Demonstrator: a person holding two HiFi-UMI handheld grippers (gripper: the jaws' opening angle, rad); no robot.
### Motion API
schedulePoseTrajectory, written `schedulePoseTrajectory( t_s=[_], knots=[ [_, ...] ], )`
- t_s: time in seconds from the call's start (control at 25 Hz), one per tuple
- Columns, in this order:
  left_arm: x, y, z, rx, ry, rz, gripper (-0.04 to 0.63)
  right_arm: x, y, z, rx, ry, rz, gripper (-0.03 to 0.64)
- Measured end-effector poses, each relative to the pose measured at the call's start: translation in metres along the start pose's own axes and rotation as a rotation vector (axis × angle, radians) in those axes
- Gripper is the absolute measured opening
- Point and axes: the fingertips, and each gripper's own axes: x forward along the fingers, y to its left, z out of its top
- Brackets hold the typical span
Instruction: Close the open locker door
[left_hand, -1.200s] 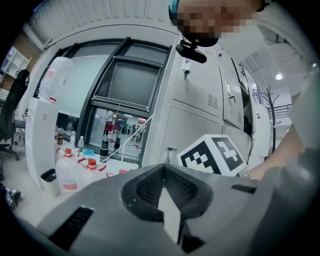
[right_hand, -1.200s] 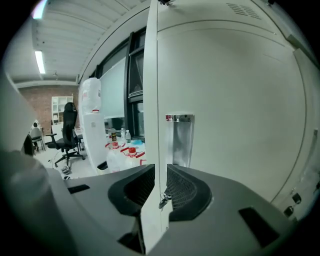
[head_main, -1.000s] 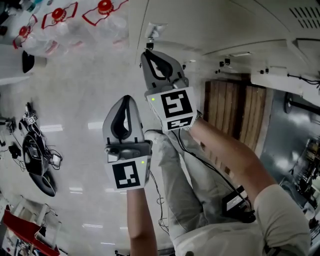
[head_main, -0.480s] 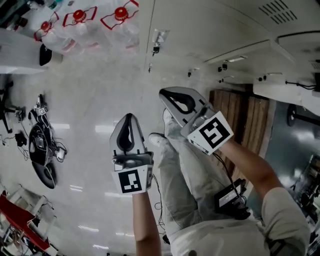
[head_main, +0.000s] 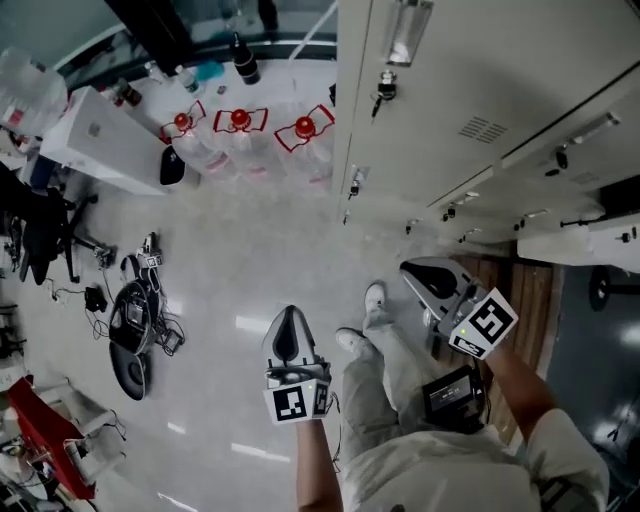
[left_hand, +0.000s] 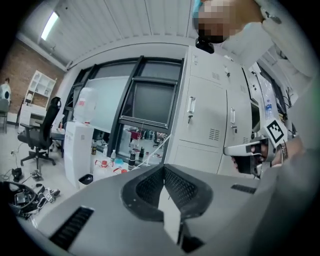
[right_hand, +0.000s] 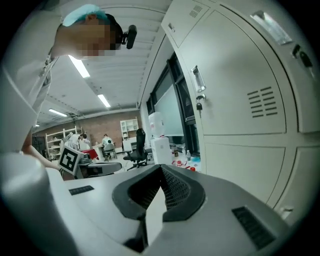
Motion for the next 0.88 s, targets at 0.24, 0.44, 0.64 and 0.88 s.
schedulePoseTrajectory(
  t_s=[0.24,0.44,0.64,0.88],
  knots=[
    [-0.021,-0.015,0.057,0.018,0.03,-0.061,0.008,-0.029,0.012,0.057,0.01,-0.012,-0.018,0.026],
    [-0.055,-0.046,0.1,0.027,-0.007,-0.084,0.008,-0.056,0.037,0.082,0.015,-0.004,0.021,0.026],
    [-0.089,-0.043,0.132,-0.015,-0.049,-0.035,0.008,-0.065,0.061,0.112,0.06,-0.093,0.019,0.027],
    [-0.117,-0.04,0.175,0.025,-0.103,0.037,0.008,-0.056,0.107,0.133,0.021,-0.101,0.101,0.026]
  ],
)
